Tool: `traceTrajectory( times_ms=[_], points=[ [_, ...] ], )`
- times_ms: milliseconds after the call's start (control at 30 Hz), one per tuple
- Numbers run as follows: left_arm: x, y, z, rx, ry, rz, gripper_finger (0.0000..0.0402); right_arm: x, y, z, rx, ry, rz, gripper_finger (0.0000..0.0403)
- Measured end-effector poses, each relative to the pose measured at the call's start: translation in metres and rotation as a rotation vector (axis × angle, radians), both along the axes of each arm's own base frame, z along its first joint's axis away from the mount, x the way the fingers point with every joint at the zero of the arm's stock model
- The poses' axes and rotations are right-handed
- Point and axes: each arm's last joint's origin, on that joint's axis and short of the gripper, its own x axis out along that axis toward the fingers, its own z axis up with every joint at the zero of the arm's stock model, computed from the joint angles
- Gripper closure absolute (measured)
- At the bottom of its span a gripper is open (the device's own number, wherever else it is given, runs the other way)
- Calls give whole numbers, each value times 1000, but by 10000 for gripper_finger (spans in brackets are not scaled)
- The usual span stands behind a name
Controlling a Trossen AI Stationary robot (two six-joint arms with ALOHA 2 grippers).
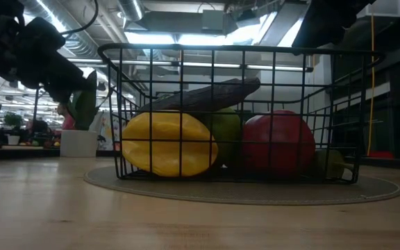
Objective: Build produce basket
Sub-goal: Put the orange carrot into the black wire basket
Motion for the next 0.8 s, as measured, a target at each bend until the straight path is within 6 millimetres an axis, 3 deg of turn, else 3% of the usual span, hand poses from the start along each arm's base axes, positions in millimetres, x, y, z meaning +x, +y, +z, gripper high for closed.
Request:
traceTrajectory(
  times_ms=[233,400,667,800],
  points=[
    [-1,0,1,0,-11,0,207,9,-2,8,-34,-128,-70,284],
    [-1,0,1,0,-11,0,207,25,-10,21,-121,-246,-11,284],
    [-1,0,1,0,-12,0,207,39,-51,41,-271,-411,-93,284],
    [-1,0,1,0,-18,1,207,42,-72,42,-230,-456,-65,284]
  ],
)
